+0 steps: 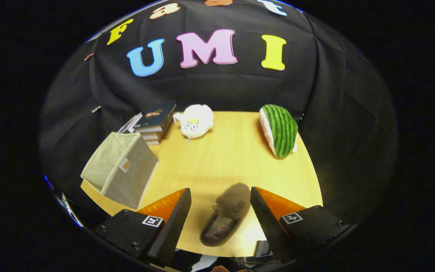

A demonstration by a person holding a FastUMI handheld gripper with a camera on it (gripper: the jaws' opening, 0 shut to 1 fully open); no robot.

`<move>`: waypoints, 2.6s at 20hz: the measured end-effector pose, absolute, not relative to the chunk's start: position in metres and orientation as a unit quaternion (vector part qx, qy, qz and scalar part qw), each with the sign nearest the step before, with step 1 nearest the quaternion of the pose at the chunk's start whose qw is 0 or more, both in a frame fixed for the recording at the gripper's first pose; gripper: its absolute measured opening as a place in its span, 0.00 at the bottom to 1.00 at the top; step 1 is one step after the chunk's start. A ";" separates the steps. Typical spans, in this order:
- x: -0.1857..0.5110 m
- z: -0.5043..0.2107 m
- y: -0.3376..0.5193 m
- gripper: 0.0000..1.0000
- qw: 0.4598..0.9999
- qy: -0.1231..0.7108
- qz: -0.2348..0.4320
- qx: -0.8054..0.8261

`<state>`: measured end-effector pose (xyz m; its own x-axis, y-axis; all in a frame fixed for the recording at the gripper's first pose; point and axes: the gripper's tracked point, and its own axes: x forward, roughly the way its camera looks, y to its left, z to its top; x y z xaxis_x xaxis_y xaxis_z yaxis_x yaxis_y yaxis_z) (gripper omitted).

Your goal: Open the storage box then place both shoes into the box .Put the left shoe in first, then the right shoe, with the right side of both shoes facing outward in a uniform manner.

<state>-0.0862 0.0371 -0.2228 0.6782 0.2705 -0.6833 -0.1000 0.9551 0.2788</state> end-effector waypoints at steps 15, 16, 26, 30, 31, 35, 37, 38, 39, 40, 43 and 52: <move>-0.108 -0.381 0.039 0.90 0.863 0.486 0.074 0.118; -0.102 -0.384 0.039 0.87 0.865 0.484 0.066 0.116; -0.073 -0.360 0.028 0.07 0.870 0.469 -0.020 0.150; -0.051 -0.274 0.046 0.06 0.883 0.432 -0.007 0.181; -0.042 -0.243 0.047 0.06 0.886 0.423 -0.001 0.191; -0.009 -0.158 0.132 0.06 0.894 0.390 0.050 0.215; 0.001 -0.124 0.179 0.06 0.894 0.382 0.081 0.219; 0.005 -0.112 0.204 0.06 0.892 0.384 0.095 0.219; 0.007 -0.107 0.228 0.06 0.889 0.388 0.105 0.219; 0.008 -0.104 0.251 0.06 0.885 0.396 0.113 0.215; 0.006 -0.106 0.317 0.06 0.871 0.423 0.123 0.219; -0.004 -0.178 0.398 0.07 0.867 0.477 0.069 0.128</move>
<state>-0.0037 0.3980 -0.1782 0.5360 0.2412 -0.8090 0.0035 0.9577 0.2878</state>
